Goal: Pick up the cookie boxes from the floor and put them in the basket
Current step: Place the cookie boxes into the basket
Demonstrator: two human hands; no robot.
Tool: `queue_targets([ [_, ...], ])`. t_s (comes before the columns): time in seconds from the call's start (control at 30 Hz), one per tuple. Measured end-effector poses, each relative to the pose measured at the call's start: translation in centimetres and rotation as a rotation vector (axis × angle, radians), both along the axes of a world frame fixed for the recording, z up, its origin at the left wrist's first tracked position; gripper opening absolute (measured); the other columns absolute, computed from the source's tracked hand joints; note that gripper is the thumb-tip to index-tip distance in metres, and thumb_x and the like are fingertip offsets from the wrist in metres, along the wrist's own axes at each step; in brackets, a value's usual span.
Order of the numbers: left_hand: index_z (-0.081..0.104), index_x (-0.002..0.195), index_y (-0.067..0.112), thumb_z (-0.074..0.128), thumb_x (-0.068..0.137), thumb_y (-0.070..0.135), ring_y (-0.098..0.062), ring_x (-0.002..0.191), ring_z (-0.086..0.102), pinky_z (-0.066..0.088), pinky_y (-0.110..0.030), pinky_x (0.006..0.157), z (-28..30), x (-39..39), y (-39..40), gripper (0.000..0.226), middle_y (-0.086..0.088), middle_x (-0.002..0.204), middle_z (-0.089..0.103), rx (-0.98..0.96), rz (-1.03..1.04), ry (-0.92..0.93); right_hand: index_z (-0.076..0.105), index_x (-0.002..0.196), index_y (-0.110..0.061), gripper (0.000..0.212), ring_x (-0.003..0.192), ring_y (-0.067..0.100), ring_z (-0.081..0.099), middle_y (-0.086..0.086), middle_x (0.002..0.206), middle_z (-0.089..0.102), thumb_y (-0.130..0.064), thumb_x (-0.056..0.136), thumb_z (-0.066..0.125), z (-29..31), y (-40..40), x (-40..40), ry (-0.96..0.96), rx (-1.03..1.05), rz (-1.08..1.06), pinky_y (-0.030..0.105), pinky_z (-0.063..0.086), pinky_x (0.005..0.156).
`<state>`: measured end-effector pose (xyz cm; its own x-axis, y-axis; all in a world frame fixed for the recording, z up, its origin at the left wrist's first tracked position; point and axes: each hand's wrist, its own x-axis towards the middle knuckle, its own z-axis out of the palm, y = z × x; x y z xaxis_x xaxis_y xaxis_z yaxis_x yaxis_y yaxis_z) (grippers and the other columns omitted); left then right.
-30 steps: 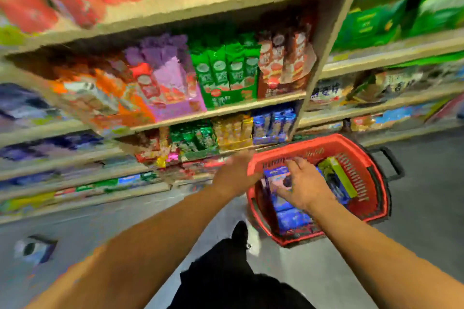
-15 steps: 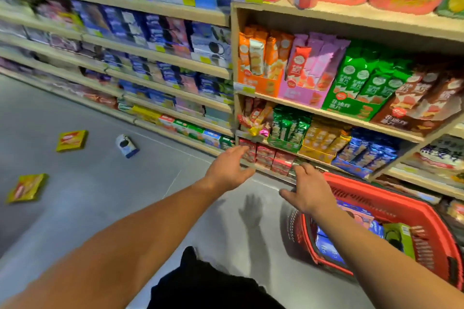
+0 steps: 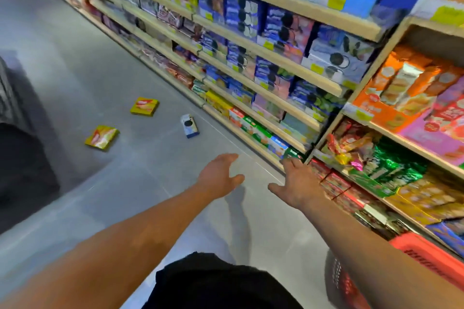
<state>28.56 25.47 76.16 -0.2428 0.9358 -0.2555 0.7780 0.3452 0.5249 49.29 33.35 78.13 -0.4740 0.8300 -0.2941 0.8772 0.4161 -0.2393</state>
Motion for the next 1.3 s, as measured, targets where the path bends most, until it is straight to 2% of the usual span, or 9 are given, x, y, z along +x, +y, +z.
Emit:
queue_targets([
  [0.27, 0.036, 0.145, 0.022, 0.062, 0.088, 0.04, -0.02, 0.135, 0.039, 0.03, -0.03, 0.109, -0.9, -15.7, 1.8, 0.065, -0.002, 0.15, 0.038, -0.017, 0.081, -0.043, 0.033, 0.147, -0.017, 0.081, 0.133, 0.032, 0.036, 0.007, 0.148, 0.034, -0.054, 0.081, 0.063, -1.5, 3.5, -14.6, -0.013, -0.114, -0.035, 0.041, 0.04, 0.105],
  [0.43, 0.037, 0.145, 0.023, 0.062, 0.087, 0.042, -0.02, 0.134, 0.04, 0.03, -0.028, 0.108, -2.3, -23.0, 4.4, 0.066, -0.002, 0.149, 0.04, -0.052, 0.147, -0.073, 0.034, 0.145, -0.016, 0.077, 0.135, 0.031, 0.035, 0.009, 0.15, 0.033, -0.052, 0.083, 0.062, -2.5, 6.4, -21.0, -0.055, -0.144, -0.007, 0.037, 0.036, 0.106],
  [0.73, 0.038, 0.145, 0.02, 0.064, 0.086, 0.044, -0.022, 0.133, 0.041, 0.032, -0.031, 0.108, -6.2, -32.8, 15.4, 0.069, -0.005, 0.148, 0.042, -0.14, 0.268, -0.059, 0.04, 0.143, -0.015, 0.078, 0.129, 0.033, 0.043, 0.008, 0.147, 0.036, -0.05, 0.079, 0.067, -8.2, 18.6, -31.9, -0.018, -0.253, 0.056, 0.041, 0.041, 0.104],
  [1.0, 0.037, 0.145, 0.019, 0.063, 0.087, 0.042, -0.024, 0.133, 0.042, 0.033, -0.033, 0.108, -8.4, -39.2, 25.0, 0.068, -0.005, 0.148, 0.041, -0.211, 0.332, -0.07, 0.044, 0.139, -0.016, 0.074, 0.124, 0.032, 0.047, 0.007, 0.142, 0.041, -0.05, 0.077, 0.068, -10.8, 30.6, -40.6, -0.022, -0.333, 0.146, 0.04, 0.044, 0.1],
  [1.3, 0.036, 0.146, 0.023, 0.062, 0.086, 0.043, -0.02, 0.134, 0.04, 0.032, -0.03, 0.107, -15.6, -48.1, 32.2, 0.068, -0.002, 0.149, 0.04, -0.322, 0.439, -0.161, 0.042, 0.14, -0.018, 0.073, 0.127, 0.031, 0.044, 0.005, 0.146, 0.037, -0.047, 0.078, 0.068, -17.6, 37.6, -50.4, -0.123, -0.432, 0.149, 0.04, 0.043, 0.097],
])
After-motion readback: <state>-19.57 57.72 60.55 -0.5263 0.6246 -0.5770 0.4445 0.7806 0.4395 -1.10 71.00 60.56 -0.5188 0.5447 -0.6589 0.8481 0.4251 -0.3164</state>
